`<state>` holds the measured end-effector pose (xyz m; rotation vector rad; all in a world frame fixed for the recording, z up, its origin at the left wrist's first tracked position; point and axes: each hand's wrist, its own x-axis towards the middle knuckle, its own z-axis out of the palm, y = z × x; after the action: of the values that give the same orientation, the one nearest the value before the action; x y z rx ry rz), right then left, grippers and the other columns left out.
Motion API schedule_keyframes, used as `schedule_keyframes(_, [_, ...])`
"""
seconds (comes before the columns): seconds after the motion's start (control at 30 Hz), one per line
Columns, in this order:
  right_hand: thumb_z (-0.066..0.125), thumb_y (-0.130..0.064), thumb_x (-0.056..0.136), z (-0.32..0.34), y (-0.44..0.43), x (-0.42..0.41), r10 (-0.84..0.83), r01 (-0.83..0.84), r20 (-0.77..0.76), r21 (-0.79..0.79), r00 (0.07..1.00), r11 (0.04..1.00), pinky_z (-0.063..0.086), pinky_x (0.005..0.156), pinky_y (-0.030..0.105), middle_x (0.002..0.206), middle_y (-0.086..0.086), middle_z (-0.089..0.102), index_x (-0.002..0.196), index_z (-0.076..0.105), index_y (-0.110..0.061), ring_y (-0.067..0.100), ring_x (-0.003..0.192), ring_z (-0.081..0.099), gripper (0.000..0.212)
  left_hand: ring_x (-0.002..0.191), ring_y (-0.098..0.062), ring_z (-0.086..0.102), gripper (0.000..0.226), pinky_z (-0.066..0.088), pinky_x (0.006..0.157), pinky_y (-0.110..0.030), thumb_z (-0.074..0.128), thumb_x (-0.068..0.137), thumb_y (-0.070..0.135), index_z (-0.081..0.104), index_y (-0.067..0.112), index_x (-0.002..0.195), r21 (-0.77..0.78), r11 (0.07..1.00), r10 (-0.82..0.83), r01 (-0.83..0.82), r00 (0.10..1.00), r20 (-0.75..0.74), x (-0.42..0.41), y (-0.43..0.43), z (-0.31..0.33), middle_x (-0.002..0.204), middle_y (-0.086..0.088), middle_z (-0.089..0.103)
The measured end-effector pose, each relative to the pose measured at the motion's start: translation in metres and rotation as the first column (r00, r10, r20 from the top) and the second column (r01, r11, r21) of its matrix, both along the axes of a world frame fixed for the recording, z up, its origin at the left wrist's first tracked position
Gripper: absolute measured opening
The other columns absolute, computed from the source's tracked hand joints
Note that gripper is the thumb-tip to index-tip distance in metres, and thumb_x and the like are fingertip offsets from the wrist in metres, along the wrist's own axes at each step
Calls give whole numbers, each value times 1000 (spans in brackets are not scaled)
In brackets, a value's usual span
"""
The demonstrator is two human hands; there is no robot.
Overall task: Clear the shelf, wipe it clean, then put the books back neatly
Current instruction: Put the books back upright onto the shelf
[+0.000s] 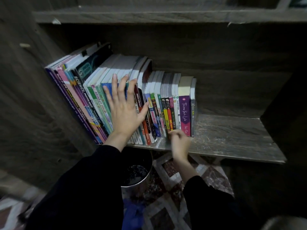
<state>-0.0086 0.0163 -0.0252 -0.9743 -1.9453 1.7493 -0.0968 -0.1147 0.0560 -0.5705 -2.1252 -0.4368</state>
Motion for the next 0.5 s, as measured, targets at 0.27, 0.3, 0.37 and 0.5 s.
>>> schedule_keyframes(0.27, [38, -13, 102, -10, 2, -9, 255, -270, 94, 417, 962, 868, 27, 79, 18, 98, -5, 49, 107, 63, -7, 11, 101, 45, 26, 143, -30, 5, 72, -14, 115, -44, 60, 85, 48, 23, 17, 139, -22, 1000, 8, -8, 1000, 19, 2, -1, 2, 147, -3, 16])
schedule_keyframes(0.3, [39, -13, 102, -11, 2, -10, 260, -274, 93, 420, 961, 865, 27, 78, 17, 98, -4, 50, 107, 63, -7, 11, 100, 45, 26, 142, -30, 5, 72, -13, 115, -44, 60, 85, 48, 24, 17, 139, -25, 1000, 13, -12, 1000, 21, 3, -2, 3, 147, -4, 16])
schedule_keyframes(0.37, [42, -13, 100, -10, 4, -11, 276, -301, 120, 396, 954, 868, 34, 80, 21, 101, -4, 55, 106, 64, -10, 13, 97, 50, 23, 142, -30, 4, 74, -13, 115, -44, 63, 84, 47, 24, 17, 139, -31, 999, 18, -17, 999, 34, 4, -2, 3, 146, -4, 16])
schedule_keyframes(0.5, [50, -8, 93, 10, 16, -9, 304, -375, 235, 376, 923, 847, 50, 58, 24, 82, -10, 64, 85, 62, -28, 8, 66, 58, 24, 142, -29, 4, 95, -14, 114, -42, 76, 71, 50, 21, 19, 141, -67, 998, 13, -8, 997, 82, 7, -5, 7, 147, -4, 16])
